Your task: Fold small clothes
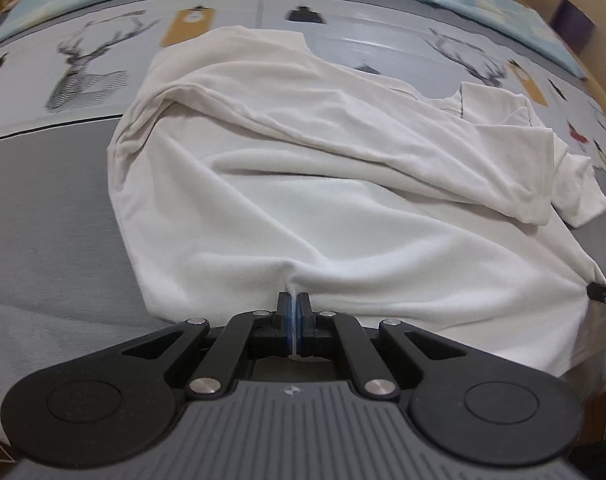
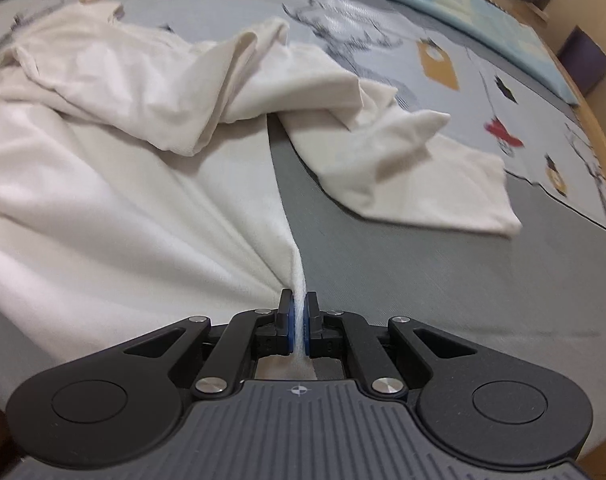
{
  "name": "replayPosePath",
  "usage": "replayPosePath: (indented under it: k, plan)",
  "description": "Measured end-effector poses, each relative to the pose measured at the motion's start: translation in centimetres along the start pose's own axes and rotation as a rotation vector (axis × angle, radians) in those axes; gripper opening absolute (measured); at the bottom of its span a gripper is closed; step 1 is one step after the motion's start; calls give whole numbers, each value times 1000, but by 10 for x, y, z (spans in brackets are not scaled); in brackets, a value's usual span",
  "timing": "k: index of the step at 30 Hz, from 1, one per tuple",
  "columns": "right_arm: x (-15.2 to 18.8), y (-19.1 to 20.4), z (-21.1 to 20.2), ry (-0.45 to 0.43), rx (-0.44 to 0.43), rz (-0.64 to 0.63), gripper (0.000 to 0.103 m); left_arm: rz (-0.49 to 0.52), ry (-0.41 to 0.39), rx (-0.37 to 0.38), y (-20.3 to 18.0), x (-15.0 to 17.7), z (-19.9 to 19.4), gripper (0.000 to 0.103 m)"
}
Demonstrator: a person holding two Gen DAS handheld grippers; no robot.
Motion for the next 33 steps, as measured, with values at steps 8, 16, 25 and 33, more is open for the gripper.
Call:
replayPosePath:
  k: [8,16,25,33]
  plan:
    - [20,-20,2,66,49,-20,4,58,35,25,-21,4,9,2]
    - [-12,-34,-29,-122,95,58,38,-9,14,-17,-1,1,3,22]
    - [-48,-55,-54,-294,129,255,41,-89,-4,-148,31,-5,-5,23]
    - [-67,-25,-61,-338,52,297,31,-113,-23,-167,39,-10,-7,23]
Point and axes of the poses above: each gripper's, at about its wrist camera, not at the fingertips, and z roughly the way its jaws point, y to its left, x to its underside, the point moved 9 cm from there along z, roughly the way its jaws point, and after that the axes turned 9 degrees about z, right-handed, at the moved point
